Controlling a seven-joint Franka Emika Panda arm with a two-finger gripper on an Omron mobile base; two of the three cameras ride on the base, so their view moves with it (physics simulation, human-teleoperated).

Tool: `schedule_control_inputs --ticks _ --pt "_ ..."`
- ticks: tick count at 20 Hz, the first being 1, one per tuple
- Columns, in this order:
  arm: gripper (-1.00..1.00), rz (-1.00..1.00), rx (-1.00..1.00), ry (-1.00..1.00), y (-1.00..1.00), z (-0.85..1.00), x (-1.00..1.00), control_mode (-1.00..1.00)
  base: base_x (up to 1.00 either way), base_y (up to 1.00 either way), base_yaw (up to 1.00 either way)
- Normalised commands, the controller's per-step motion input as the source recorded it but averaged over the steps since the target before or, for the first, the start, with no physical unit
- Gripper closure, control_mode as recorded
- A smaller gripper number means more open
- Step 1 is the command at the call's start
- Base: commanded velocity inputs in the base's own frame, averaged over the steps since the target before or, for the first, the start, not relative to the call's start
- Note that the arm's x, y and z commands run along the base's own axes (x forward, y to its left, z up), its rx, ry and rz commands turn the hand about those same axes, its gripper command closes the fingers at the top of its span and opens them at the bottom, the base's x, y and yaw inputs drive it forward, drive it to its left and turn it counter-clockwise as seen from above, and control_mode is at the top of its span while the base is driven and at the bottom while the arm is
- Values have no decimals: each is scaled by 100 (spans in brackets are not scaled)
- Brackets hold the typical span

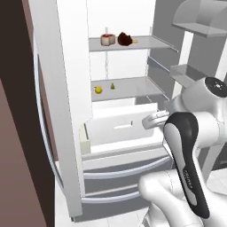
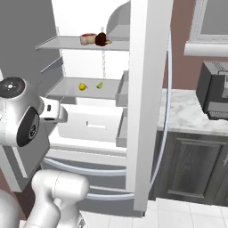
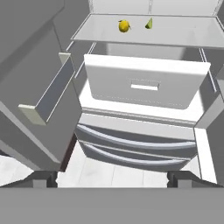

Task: Gather the lemon wedge and lemon from the fridge and place them on a tray on the dining counter. Then gather the steaks from the fridge and place them on the other tray.

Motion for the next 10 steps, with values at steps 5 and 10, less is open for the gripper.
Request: schedule_control_inputs --ticks 5,10 --pt "-100 0 0 0 0 0 0 100 28 29 -18" --pt "-100 0 0 0 0 0 0 100 30 52 -24"
